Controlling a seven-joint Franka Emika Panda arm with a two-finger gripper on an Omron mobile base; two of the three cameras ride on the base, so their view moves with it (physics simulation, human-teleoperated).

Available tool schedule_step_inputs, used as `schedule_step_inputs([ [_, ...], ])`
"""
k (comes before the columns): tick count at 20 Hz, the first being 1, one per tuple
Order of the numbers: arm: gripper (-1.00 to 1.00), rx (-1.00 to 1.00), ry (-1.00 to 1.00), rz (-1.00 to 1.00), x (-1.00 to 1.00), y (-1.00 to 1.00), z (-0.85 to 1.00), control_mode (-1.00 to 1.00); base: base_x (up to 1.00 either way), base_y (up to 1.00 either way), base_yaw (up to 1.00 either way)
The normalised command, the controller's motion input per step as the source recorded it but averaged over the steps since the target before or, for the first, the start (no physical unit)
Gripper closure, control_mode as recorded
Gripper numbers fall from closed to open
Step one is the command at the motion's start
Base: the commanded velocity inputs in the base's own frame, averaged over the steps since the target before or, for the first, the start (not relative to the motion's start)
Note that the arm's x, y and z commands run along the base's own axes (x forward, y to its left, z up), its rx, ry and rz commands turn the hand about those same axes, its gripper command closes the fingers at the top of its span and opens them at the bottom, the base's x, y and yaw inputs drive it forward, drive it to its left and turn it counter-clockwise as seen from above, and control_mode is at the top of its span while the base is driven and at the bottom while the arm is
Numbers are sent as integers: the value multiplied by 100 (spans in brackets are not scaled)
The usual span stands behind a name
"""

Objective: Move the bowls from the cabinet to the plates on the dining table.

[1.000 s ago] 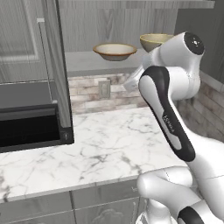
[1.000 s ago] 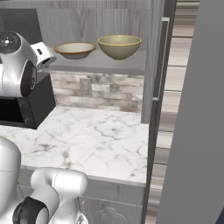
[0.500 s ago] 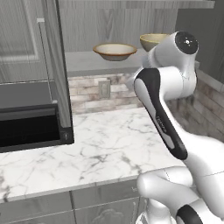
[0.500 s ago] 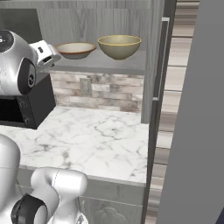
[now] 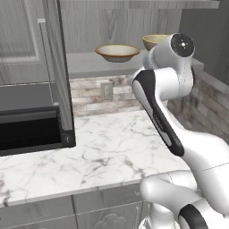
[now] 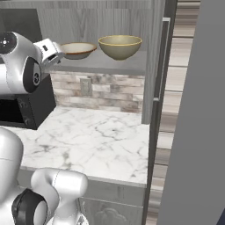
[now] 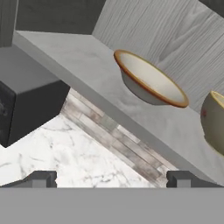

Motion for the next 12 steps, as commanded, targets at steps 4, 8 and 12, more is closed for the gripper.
schedule_step_inputs([
  [4,-100,0,-1,-3,25,-9,7,-100,0,0,0],
  [8,-100,0,0,-2,25,0,14,-100,0,0,0],
  [12,-100,0,0,-3,20,0,18,-100,0,0,0],
])
